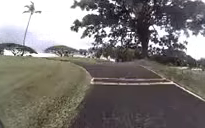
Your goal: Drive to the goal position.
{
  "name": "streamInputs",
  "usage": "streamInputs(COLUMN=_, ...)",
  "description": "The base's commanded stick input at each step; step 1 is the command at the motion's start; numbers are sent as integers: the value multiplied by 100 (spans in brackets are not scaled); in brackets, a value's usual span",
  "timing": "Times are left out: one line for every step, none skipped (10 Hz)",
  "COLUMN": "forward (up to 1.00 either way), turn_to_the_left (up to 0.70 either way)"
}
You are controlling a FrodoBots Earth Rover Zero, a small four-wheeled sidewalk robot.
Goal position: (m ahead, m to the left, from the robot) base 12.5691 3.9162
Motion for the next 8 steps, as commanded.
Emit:
streamInputs(forward=85, turn_to_the_left=0)
streamInputs(forward=85, turn_to_the_left=0)
streamInputs(forward=85, turn_to_the_left=0)
streamInputs(forward=85, turn_to_the_left=0)
streamInputs(forward=85, turn_to_the_left=-18)
streamInputs(forward=85, turn_to_the_left=-33)
streamInputs(forward=85, turn_to_the_left=-34)
streamInputs(forward=85, turn_to_the_left=-34)
